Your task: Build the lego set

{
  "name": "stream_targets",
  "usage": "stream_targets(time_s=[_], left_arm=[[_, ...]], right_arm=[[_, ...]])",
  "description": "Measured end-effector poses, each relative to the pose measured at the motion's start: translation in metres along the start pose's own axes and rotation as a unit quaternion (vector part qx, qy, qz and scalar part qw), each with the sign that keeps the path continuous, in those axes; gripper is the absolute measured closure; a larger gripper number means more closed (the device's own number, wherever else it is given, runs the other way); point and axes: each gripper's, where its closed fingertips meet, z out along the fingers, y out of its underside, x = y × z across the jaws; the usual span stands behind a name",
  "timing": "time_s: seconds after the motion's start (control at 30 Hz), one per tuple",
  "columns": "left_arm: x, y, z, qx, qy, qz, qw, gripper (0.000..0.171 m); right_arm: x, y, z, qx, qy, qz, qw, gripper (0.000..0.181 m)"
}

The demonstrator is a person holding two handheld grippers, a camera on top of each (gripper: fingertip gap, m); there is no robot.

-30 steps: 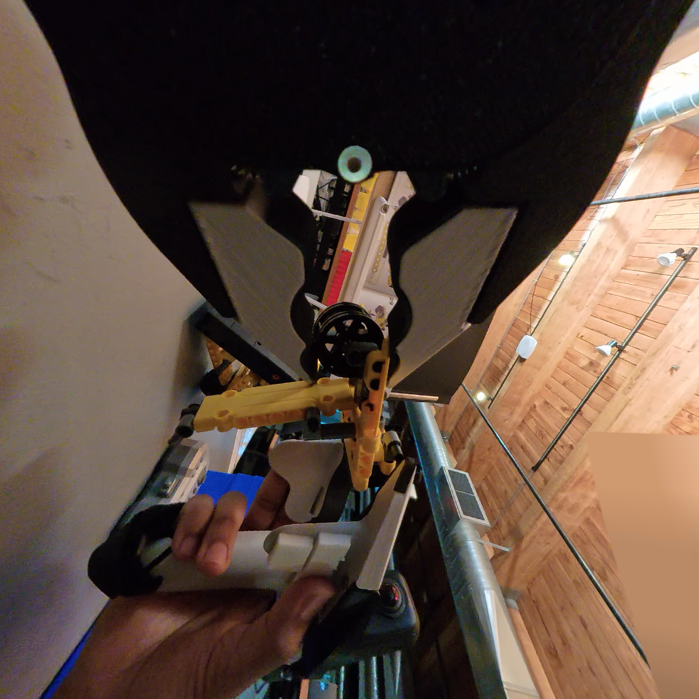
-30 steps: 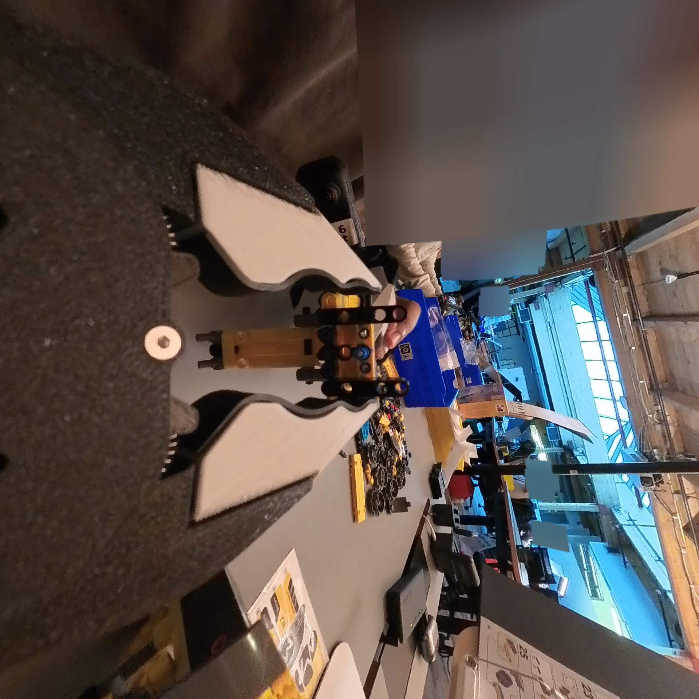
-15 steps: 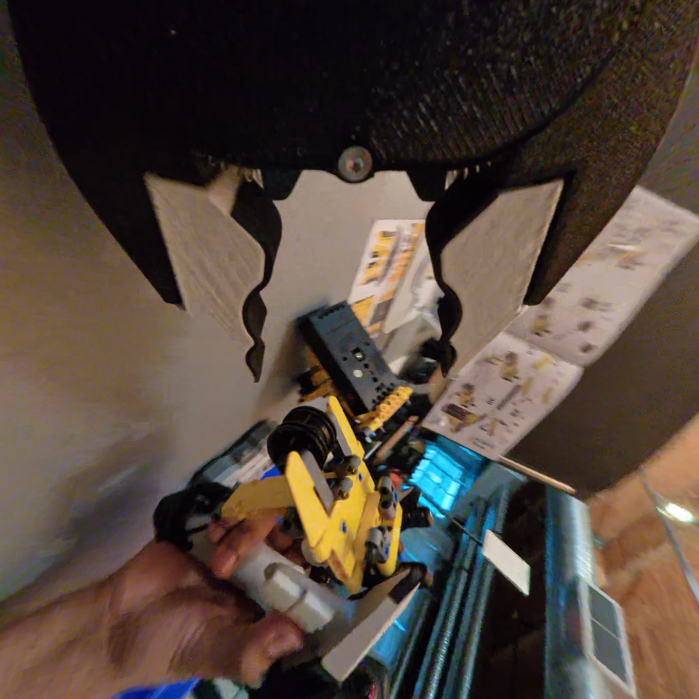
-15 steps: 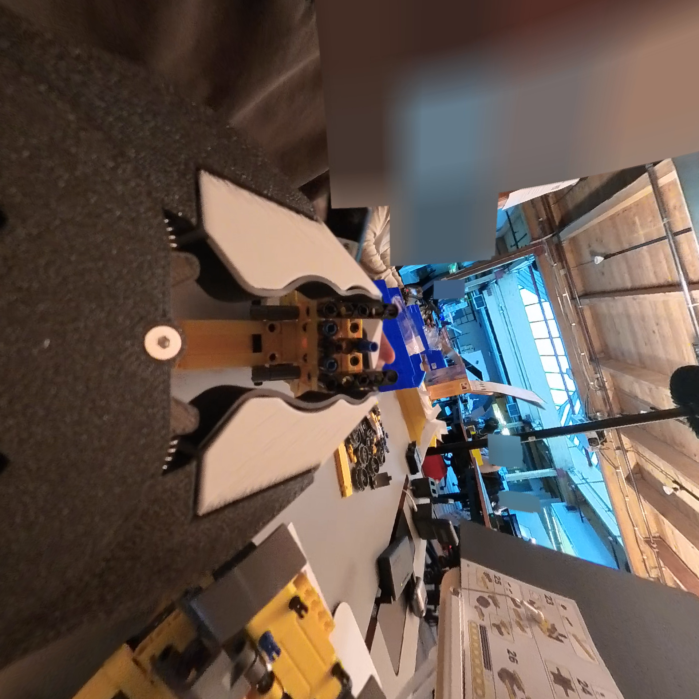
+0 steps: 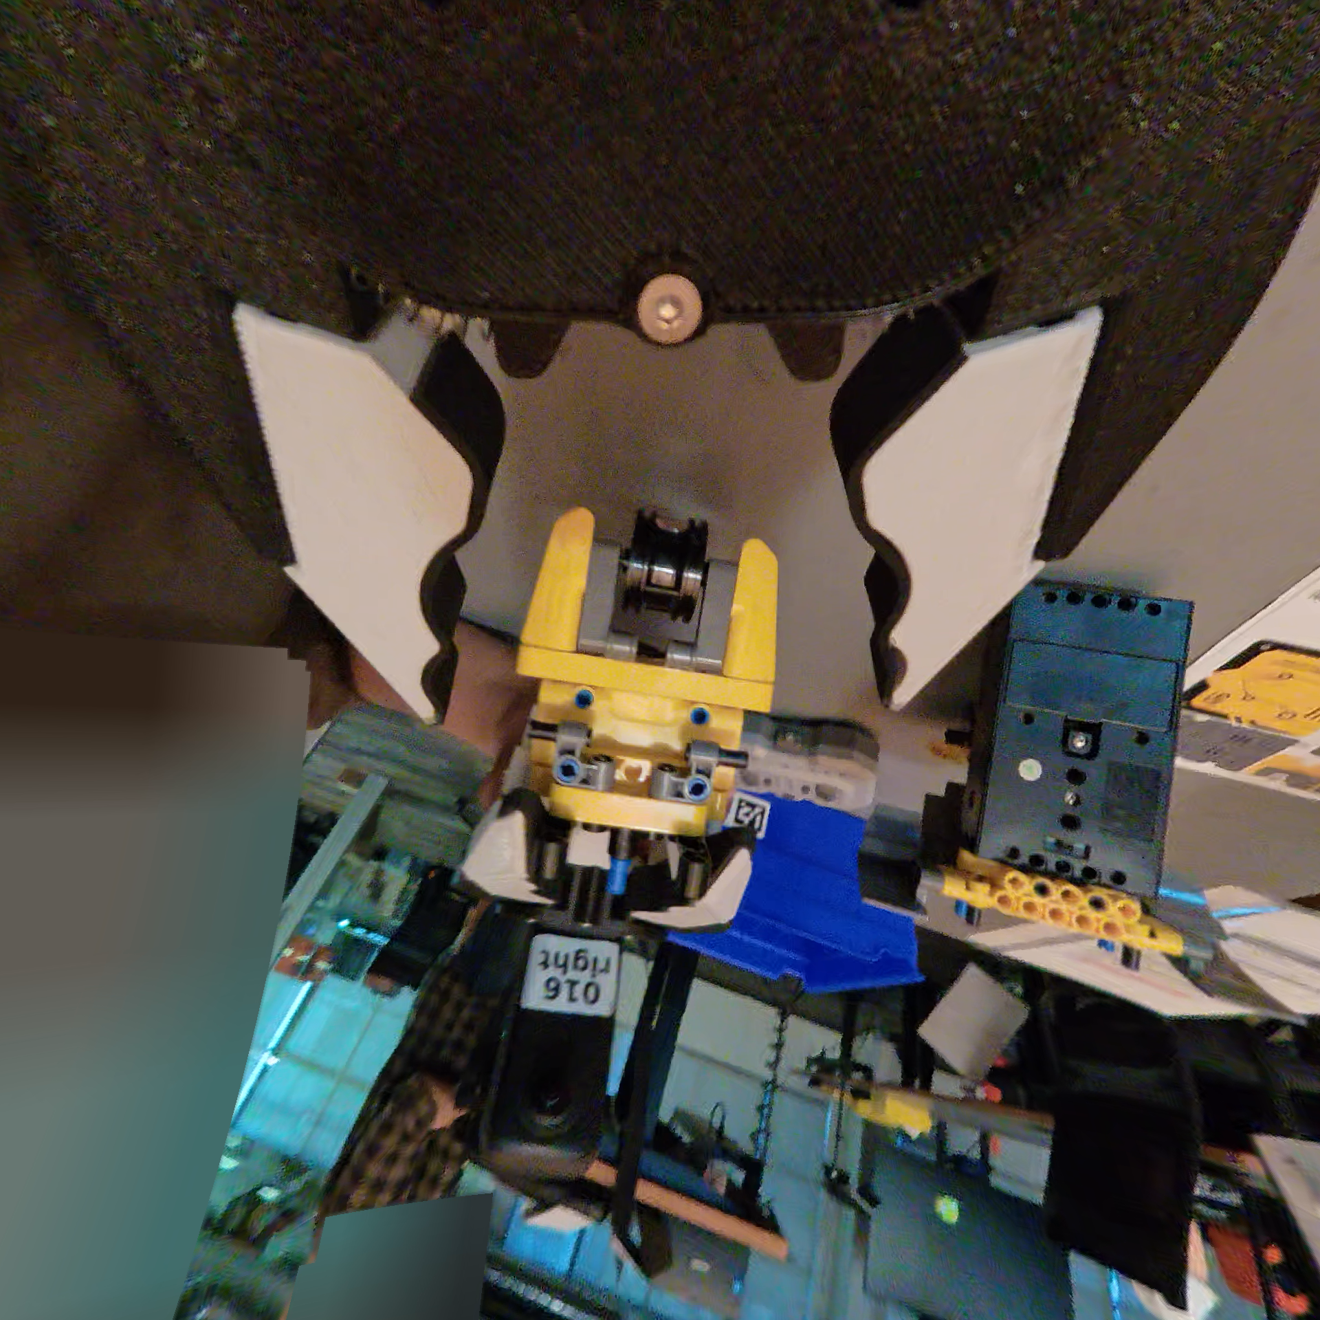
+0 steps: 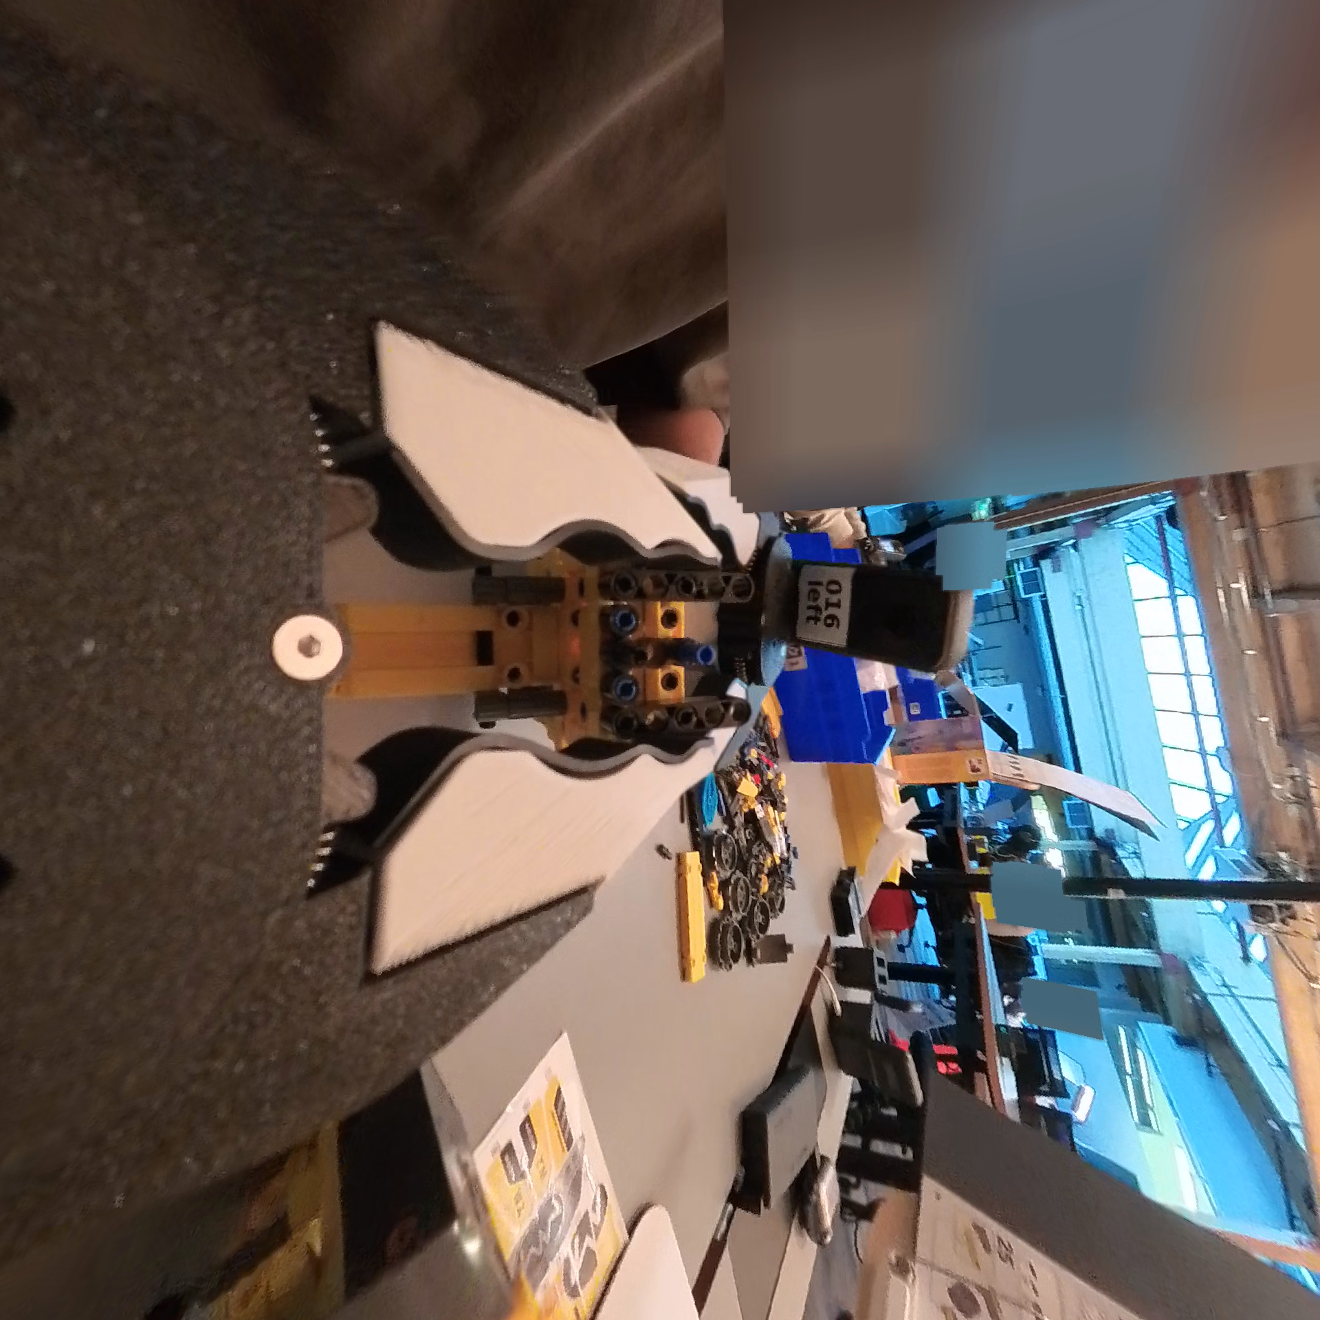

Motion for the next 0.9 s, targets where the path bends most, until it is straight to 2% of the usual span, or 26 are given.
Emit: stream_targets(time_s=[0.17, 0.23, 0.33, 0.47, 0.57, 0.6, 0.77, 0.9], left_arm=[[-0.002, 0.016, 0.005, -0.039, -0.007, 0.011, 0.999, 0.078], [0.004, 0.017, 0.004, -0.038, 0.014, 0.018, 0.999, 0.102], [0.001, 0.018, 0.004, -0.036, 0.003, 0.04, 0.999, 0.104], [-0.005, 0.012, 0.002, -0.023, -0.004, 0.033, 0.999, 0.104], [-0.015, 0.012, -0.002, -0.032, -0.026, 0.036, 0.999, 0.104], [-0.021, 0.012, -0.003, -0.039, -0.04, 0.038, 0.998, 0.104], [-0.041, 0.006, -0.012, -0.067, -0.084, 0.042, 0.993, 0.104], [-0.052, 0.023, -0.012, -0.126, -0.113, 0.065, 0.983, 0.104]], right_arm=[[-0.008, 0.007, 0.009, -0.01, -0.016, -0.001, 1.0, 0.137], [-0.006, 0.011, 0.011, -0.018, -0.012, -0.002, 1.0, 0.137], [-0.004, 0.012, 0.011, -0.014, -0.012, 0.005, 1.0, 0.137], [0.004, 0.01, 0.01, -0.004, 0.001, 0.017, 1.0, 0.136], [0.013, 0.007, 0.004, 0.002, 0.017, 0.024, 1.0, 0.111], [0.015, 0.002, 0.0, 0.015, 0.021, 0.026, 0.999, 0.11], [0.032, -0.021, -0.022, 0.066, 0.066, 0.016, 0.996, 0.108], [0.029, -0.028, -0.027, 0.065, 0.089, -0.037, 0.993, 0.116]])
